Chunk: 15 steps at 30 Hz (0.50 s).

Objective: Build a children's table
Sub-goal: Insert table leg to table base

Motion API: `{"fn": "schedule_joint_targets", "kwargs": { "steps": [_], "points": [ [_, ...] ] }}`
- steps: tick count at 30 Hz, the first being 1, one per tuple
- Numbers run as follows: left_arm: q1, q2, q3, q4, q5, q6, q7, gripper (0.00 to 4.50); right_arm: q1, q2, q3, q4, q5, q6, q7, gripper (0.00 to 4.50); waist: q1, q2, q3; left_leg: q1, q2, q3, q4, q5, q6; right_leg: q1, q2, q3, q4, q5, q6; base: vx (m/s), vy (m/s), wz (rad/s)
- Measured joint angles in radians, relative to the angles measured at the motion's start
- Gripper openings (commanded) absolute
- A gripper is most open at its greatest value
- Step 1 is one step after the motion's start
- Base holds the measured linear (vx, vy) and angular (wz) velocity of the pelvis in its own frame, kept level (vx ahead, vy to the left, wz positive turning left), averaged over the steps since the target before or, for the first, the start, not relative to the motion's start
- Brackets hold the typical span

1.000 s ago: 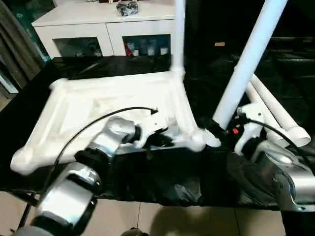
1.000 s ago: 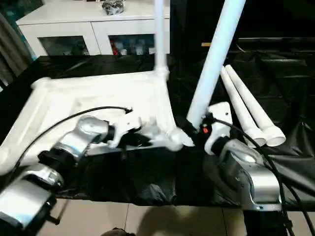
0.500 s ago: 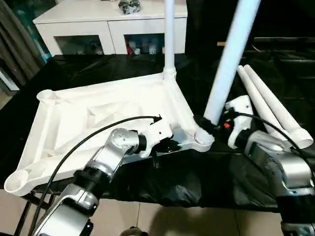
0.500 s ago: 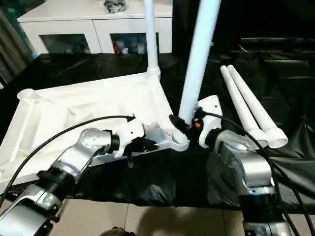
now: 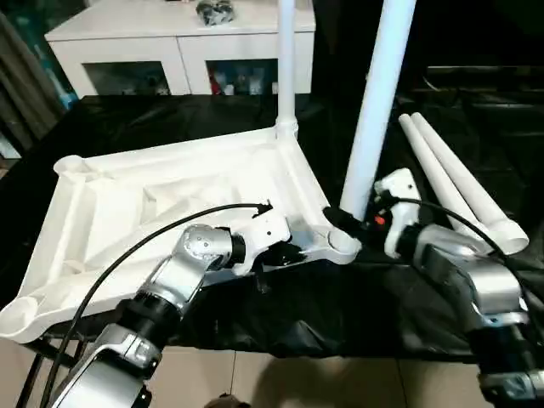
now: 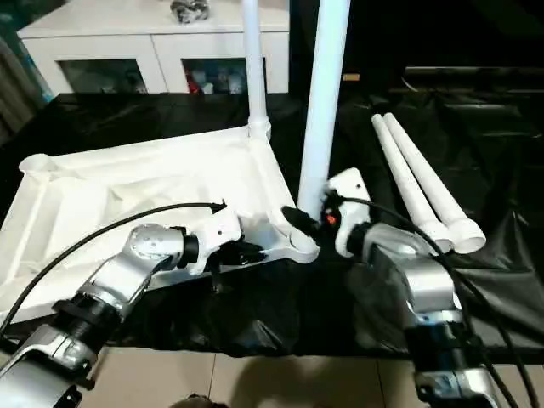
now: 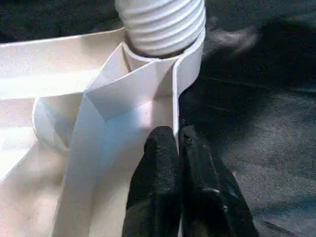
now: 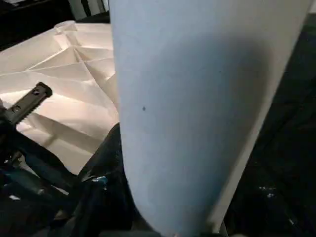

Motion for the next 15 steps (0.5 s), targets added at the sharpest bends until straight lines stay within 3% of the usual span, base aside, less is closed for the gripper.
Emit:
{"fn": "schedule_joint_targets", "kwargs": {
  "steps": [2, 7, 10, 12, 15],
  "points": [
    [0.004, 0.018, 0.005, 0.005, 0.001, -0.008, -0.002, 0.92, -0.001, 0.000, 0.000, 0.006, -0.001, -0.007, 0.002, 1.92, 0.000, -0.001, 0.001, 0.000, 0.000, 0.000, 0.000, 0.000, 0.000, 0.000, 0.000, 0.000, 0.000, 0.000, 0.000, 0.000, 0.000, 0.00],
    [-0.002, 0.041, 0.009, 0.035, 0.007, -0.029, -0.015, 1.11, -0.005, 0.003, 0.001, 0.028, -0.002, -0.025, 0.004, 1.92, 0.000, -0.001, 0.000, 0.001, 0.000, 0.000, 0.000, 0.000, 0.000, 0.001, 0.000, 0.000, 0.000, 0.000, 0.000, 0.000, 0.000, 0.00],
    [-0.011, 0.042, 0.016, 0.063, -0.001, -0.039, -0.028, 1.11, -0.006, 0.010, 0.001, 0.037, -0.003, -0.035, 0.005, 1.92, -0.003, -0.002, 0.000, 0.002, 0.000, 0.000, 0.000, 0.000, 0.000, 0.001, 0.000, 0.000, 0.000, 0.000, 0.000, 0.000, 0.000, 0.00],
    [-0.016, 0.041, 0.020, 0.082, -0.009, -0.058, -0.036, 0.81, -0.006, 0.010, 0.001, 0.039, -0.003, -0.039, 0.006, 1.92, -0.003, -0.002, 0.000, 0.002, 0.000, 0.000, 0.000, 0.000, 0.000, 0.001, 0.000, 0.000, 0.000, 0.000, 0.000, 0.000, 0.000, 0.00],
    [-0.020, 0.034, 0.034, 0.111, -0.031, -0.082, -0.052, 0.72, -0.006, 0.010, 0.000, 0.040, -0.010, -0.043, 0.009, 1.92, -0.003, -0.002, 0.000, 0.002, 0.000, 0.000, 0.000, 0.000, 0.000, 0.002, 0.000, 0.000, 0.001, 0.000, 0.000, 0.000, 0.000, 0.00]
  ]
}}
